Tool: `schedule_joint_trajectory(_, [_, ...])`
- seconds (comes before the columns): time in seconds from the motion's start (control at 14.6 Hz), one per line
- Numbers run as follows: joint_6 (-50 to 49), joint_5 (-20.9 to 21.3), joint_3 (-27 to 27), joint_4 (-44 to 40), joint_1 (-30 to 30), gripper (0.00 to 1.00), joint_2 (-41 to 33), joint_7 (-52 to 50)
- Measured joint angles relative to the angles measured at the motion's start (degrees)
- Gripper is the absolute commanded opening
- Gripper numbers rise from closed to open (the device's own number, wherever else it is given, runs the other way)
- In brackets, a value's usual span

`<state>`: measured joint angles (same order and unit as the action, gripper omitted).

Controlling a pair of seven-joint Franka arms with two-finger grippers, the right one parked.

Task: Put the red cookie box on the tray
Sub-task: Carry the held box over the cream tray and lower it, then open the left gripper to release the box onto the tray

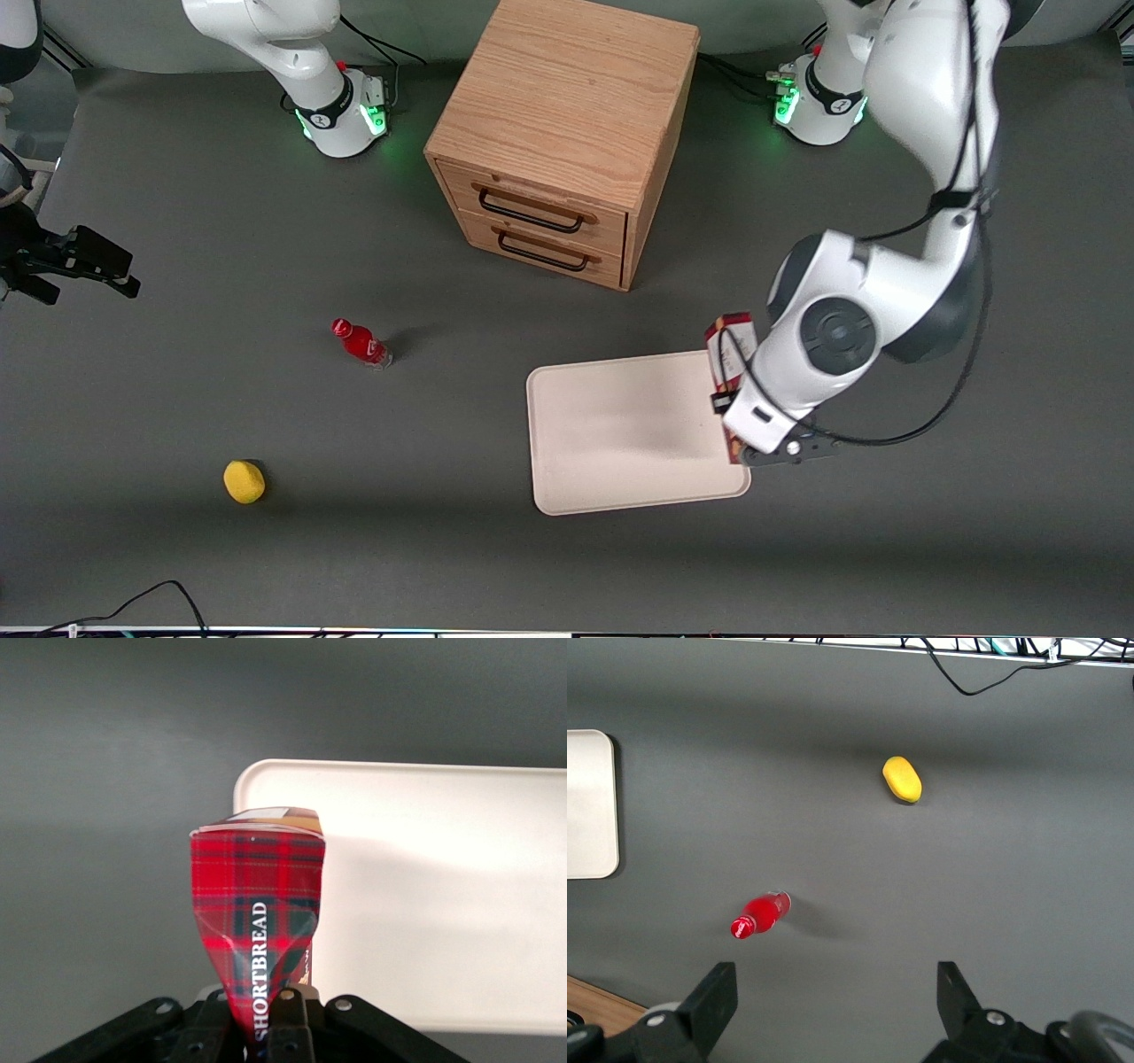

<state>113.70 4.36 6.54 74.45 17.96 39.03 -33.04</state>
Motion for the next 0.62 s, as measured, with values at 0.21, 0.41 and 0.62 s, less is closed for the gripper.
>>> schedule_joint_trajectory(0.21, [4.5,0.6,-0.1,0.0,0.2,0.0,4.3,-0.4])
schedule_joint_trajectory(0.41, [6.3,0.8,-0.3,0.0,0.2,0.0,6.7,-0.5])
schedule_joint_trajectory(0.62, [6.3,0.8,-0.3,-0.1,0.2,0.0,7.6,-0.9])
